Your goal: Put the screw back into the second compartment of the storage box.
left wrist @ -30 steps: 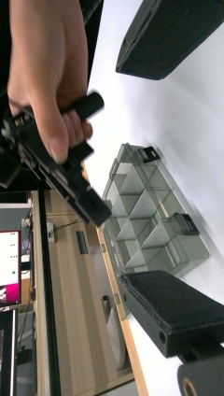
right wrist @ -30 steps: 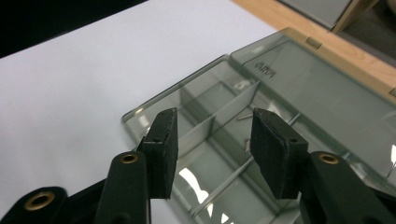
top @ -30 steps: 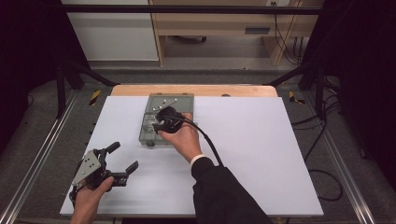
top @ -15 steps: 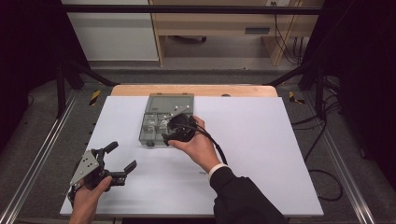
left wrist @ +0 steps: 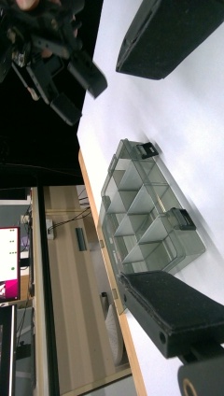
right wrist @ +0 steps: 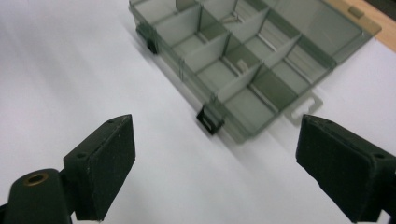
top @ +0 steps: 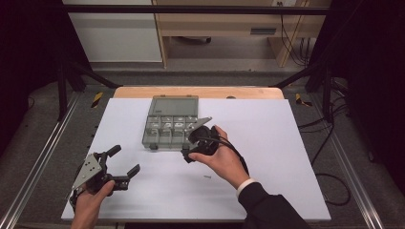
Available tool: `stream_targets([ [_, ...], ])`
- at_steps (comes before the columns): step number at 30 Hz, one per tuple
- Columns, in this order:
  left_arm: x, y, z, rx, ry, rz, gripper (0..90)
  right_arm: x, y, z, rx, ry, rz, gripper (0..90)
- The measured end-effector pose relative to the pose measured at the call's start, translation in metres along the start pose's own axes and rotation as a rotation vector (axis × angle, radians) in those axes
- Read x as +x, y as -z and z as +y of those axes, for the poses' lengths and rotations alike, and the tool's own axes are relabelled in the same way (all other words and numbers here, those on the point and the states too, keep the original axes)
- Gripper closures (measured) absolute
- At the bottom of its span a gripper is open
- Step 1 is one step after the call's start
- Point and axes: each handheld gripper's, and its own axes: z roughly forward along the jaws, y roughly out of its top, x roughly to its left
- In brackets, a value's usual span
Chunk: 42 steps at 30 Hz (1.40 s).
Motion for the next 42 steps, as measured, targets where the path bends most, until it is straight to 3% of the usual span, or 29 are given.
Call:
stream_targets([
  [15, -0.001, -0.001, 0.000, 0.008, -0.005, -0.003, 1.3, -0.005, 0.013, -0.046, 0.084, 0.008, 0.007, 11.2],
  [23, 0.001, 0.000, 0.000, 0.004, -0.003, 0.004, 1.3, -0.007, 0.007, -0.059, 0.130, -0.028, 0.023, 13.1],
  [31, 0.000, -0.001, -0.001, 0.010, -0.004, 0.000, 1.2, -0.005, -0.001, -0.068, 0.187, -0.014, 0.031, 36.7],
  [42, -0.001, -0.001, -0.001, 0.014, -0.004, -0.003, 0.9, 0.003, -0.009, -0.080, 0.221, -0.005, 0.104, 65.7],
])
